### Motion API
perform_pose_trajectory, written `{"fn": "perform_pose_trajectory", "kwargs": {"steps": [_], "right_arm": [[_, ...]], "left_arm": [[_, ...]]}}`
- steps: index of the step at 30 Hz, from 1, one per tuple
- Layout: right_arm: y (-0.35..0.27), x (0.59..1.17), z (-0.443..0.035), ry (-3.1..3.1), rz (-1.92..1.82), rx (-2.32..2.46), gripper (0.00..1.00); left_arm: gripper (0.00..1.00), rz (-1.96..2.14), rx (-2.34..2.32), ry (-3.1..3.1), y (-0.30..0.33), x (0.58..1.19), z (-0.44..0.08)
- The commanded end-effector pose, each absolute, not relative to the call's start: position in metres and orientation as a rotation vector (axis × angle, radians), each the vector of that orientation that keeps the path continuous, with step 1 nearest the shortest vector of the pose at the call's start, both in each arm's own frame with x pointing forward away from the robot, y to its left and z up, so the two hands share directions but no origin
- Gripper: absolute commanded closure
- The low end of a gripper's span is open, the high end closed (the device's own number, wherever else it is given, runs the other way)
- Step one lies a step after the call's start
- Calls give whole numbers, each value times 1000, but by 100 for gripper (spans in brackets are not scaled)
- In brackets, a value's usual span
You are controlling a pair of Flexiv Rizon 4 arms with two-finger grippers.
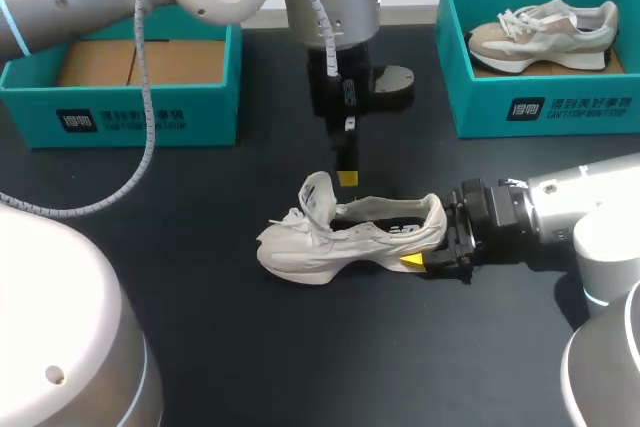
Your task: Take the shoe out of the shoebox, open the shoe tongue, remove and reinsert the insole, then place the shoe into the shoebox
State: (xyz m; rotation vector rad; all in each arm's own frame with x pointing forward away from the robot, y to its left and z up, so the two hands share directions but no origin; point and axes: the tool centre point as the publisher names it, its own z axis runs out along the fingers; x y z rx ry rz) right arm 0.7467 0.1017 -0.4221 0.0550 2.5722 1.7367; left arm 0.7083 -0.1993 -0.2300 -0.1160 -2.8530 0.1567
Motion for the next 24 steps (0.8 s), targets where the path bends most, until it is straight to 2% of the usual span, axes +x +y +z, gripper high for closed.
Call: {"fn": "perform_pose_trajectory", "kwargs": {"steps": [1,8,24], "right_arm": [[104,748,-431,2572,1734,56,100],[104,748,-431,2572,1734,56,100],[104,748,-431,2572,1734,56,100]], "left_arm": [[100,173,-103,-2850,-202,713,-250],[100,176,-74,-2854,-206,717,-271],[100,176,-75,-2851,-206,716,-272]]}}
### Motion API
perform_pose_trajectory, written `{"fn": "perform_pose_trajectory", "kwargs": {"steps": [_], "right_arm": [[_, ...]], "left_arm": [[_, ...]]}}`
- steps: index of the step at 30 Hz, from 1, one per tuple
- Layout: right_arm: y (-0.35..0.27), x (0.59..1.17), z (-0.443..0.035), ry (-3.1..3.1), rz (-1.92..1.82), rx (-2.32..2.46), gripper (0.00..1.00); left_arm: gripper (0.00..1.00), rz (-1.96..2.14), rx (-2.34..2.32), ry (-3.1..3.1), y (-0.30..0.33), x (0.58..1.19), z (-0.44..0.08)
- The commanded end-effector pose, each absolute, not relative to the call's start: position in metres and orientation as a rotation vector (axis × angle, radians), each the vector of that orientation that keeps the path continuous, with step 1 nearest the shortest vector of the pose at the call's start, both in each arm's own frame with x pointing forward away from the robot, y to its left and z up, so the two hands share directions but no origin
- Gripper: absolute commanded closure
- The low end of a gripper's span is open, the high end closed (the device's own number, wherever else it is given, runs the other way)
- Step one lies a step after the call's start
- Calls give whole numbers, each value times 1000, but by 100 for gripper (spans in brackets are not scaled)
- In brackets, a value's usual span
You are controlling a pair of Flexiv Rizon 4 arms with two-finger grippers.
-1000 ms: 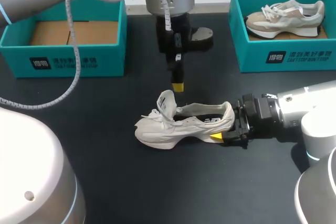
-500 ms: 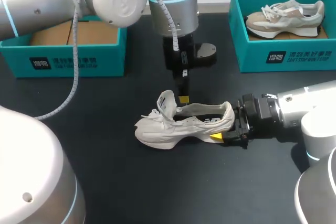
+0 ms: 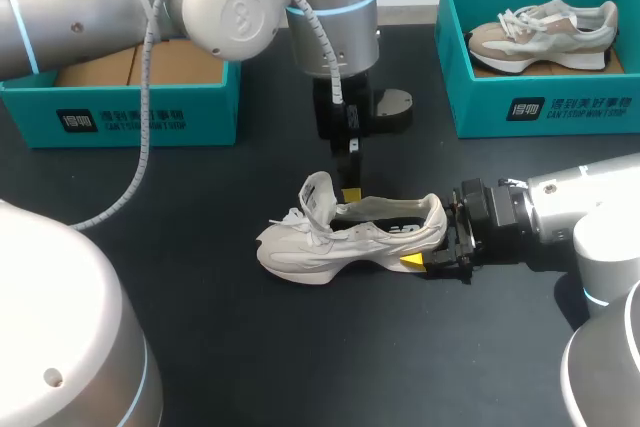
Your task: Take the shoe out of the shoebox, open the shoe tongue, remove and reinsert the insole, then place the shoe into the shoebox
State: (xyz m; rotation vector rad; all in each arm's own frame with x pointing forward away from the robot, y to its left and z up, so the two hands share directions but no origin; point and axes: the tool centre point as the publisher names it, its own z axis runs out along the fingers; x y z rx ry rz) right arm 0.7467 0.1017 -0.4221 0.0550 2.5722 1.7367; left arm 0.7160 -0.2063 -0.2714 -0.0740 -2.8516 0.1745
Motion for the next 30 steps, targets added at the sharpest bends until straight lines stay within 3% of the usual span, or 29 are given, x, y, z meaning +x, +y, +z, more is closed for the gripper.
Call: {"fn": "perform_pose_trajectory", "kwargs": {"steps": [1,30], "right_arm": [[104,748,-431,2572,1734,56,100],[104,748,-431,2572,1734,56,100]], "left_arm": [[100,176,-75,-2851,-206,716,-272],[100,283,-139,-3031,-249,729,-317]]}}
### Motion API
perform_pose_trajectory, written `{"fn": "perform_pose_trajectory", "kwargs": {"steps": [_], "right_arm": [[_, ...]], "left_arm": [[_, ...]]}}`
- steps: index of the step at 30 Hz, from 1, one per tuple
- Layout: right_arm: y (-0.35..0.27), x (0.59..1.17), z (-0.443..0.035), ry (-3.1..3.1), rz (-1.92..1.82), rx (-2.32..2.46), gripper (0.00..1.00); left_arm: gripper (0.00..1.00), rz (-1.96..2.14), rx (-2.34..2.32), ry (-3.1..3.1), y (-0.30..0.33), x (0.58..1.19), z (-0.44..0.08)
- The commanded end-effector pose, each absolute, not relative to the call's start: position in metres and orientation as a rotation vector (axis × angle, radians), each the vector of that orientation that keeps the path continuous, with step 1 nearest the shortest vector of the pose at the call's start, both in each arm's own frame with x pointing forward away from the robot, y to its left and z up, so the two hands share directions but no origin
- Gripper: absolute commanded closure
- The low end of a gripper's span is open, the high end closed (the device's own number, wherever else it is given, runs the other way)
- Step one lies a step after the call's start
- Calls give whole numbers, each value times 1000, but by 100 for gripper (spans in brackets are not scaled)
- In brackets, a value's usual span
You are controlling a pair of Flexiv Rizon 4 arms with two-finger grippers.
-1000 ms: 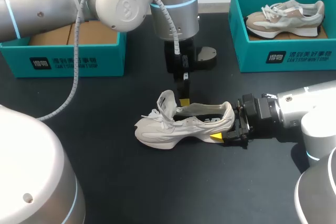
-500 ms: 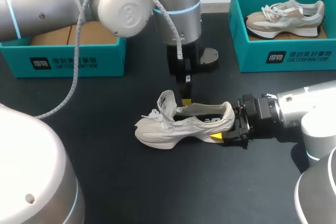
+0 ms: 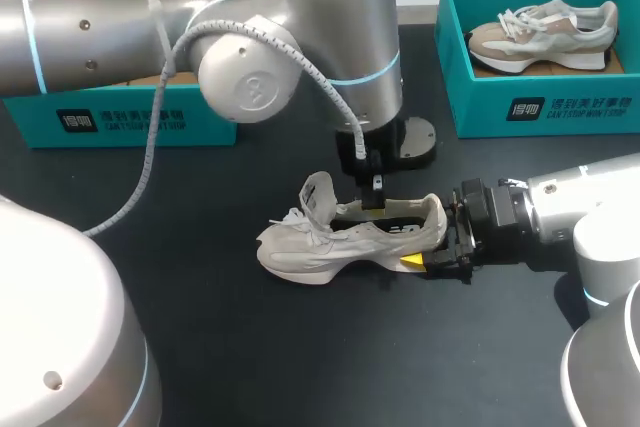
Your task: Take the shoe out of the shoebox, open the shoe tongue, remove and reinsert the insole, then place the shoe into the shoebox
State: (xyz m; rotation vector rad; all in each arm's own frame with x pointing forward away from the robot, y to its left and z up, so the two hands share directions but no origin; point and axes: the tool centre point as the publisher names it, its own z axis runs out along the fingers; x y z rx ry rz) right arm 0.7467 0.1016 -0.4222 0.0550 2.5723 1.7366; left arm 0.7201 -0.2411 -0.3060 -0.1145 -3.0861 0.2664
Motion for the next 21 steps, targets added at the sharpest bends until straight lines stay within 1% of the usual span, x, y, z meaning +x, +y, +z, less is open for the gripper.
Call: {"fn": "perform_pose_trajectory", "kwargs": {"steps": [1,11,21], "right_arm": [[104,748,-431,2572,1734,56,100],[104,748,-431,2572,1734,56,100],[104,748,-431,2572,1734,56,100]], "left_arm": [[100,280,-132,-3038,-251,731,-318],[100,286,-190,-3007,-263,733,-348],[100,273,-252,-2988,-255,721,-371]]}}
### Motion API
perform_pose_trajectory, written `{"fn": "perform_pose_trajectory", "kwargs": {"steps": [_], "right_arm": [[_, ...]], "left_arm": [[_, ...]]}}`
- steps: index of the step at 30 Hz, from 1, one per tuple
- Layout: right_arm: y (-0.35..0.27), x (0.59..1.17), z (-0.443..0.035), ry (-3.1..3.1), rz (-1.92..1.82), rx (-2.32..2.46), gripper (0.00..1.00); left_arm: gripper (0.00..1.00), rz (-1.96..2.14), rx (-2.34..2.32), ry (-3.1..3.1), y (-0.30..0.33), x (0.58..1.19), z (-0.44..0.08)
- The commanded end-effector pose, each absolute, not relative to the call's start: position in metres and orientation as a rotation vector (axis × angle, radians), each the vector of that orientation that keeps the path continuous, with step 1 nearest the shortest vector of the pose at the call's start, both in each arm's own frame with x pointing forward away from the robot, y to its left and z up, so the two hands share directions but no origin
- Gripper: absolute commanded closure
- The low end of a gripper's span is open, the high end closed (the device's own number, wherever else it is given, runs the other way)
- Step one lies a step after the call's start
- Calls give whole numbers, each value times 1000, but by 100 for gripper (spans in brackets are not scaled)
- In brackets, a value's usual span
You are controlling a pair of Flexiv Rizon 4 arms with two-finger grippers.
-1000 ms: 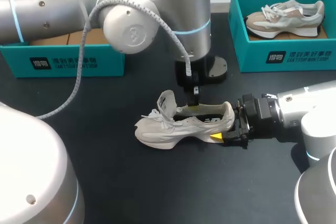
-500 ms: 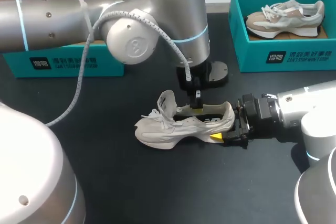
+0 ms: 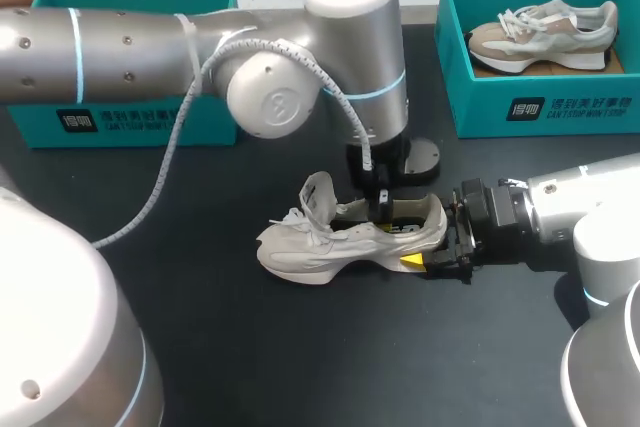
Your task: Take the shoe out of the shoebox, open the shoe tongue, remove and reinsert the insole, then place the shoe into the shoebox
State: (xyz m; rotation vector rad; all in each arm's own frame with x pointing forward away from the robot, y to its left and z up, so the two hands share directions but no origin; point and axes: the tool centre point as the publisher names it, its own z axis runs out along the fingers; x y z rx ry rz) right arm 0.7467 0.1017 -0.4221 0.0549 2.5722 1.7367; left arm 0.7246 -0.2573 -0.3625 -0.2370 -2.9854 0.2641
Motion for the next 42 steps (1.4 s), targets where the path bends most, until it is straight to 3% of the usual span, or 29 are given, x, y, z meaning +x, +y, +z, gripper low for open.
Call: {"fn": "perform_pose_trajectory", "kwargs": {"steps": [1,12,13,14,15,18,22,30,35,39,42], "right_arm": [[104,748,-431,2572,1734,56,100],[104,748,-431,2572,1734,56,100],[104,748,-431,2572,1734,56,100],[104,748,-431,2572,1734,56,100],[104,748,-431,2572,1734,56,100],[104,748,-431,2572,1734,56,100],[104,748,-431,2572,1734,56,100],[104,748,-431,2572,1734,56,100],[104,748,-431,2572,1734,56,100],[104,748,-431,2572,1734,56,100],[104,748,-431,2572,1734,56,100]], "left_arm": [[100,268,-255,-2987,-254,720,-374],[100,291,-299,-2995,-253,712,-391],[94,292,-298,-3005,-253,712,-392],[81,282,-292,-3014,-253,712,-394],[89,281,-293,-3014,-253,712,-394],[84,270,-295,-3032,-252,713,-396],[63,267,-306,-3057,-252,714,-396],[59,264,-324,-3113,-256,714,-403],[52,314,-344,-3127,-260,712,-413],[54,359,-317,-3154,-260,713,-422],[71,353,-299,-3179,-261,717,-427]]}}
